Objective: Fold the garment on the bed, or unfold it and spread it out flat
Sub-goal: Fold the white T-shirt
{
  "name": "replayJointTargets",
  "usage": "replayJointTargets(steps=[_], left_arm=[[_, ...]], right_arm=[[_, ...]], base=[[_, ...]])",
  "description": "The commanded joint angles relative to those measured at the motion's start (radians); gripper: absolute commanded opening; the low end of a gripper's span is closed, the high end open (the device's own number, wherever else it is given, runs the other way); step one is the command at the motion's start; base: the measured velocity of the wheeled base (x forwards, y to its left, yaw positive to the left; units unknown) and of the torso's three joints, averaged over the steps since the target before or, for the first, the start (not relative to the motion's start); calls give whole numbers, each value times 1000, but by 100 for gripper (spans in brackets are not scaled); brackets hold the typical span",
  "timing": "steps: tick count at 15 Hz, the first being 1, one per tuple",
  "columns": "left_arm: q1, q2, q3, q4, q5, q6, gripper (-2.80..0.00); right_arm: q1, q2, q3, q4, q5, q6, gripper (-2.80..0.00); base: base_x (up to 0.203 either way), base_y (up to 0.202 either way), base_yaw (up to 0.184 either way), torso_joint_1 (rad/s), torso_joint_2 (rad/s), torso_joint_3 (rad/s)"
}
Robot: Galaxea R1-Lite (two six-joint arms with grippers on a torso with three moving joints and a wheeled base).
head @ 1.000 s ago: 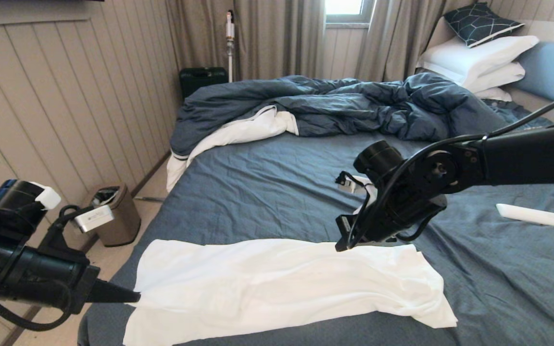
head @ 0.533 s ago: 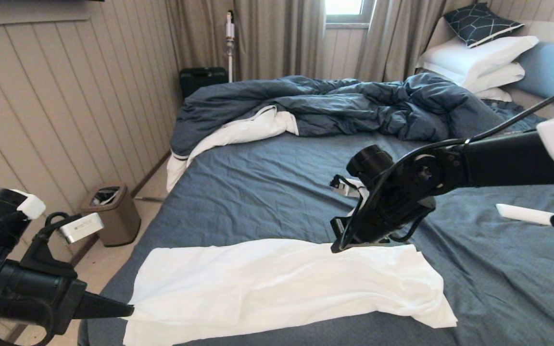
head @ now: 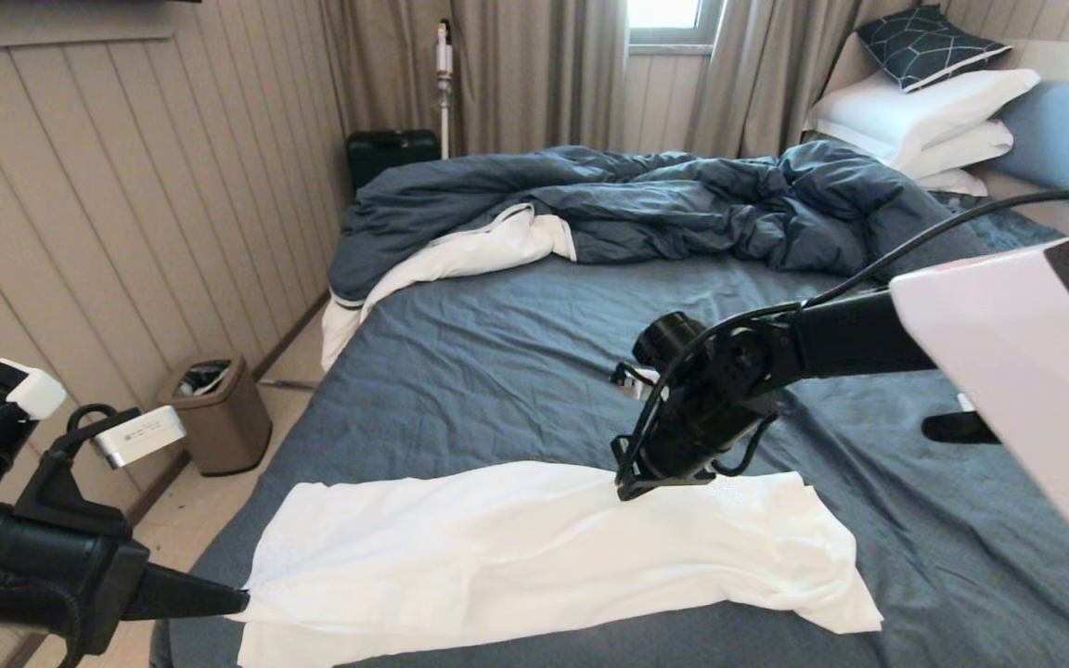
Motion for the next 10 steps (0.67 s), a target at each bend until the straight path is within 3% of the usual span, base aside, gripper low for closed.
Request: replayJointTargets(steps=[1,7,10], left_arm=[[0,6,2,2,-4,1,-280],[1,33,-6,-7,-5,0,-280],[0,50,-8,-9,-8,0,-280]], right_arm=[[3,43,-2,4,2,1,-280],[3,-42,136,2,1,0,-280],[3,-137,299,-72,-2,-6,-280]], base=[[0,0,0,0,0,0],[0,0,0,0,0,0],[0,0,0,0,0,0]])
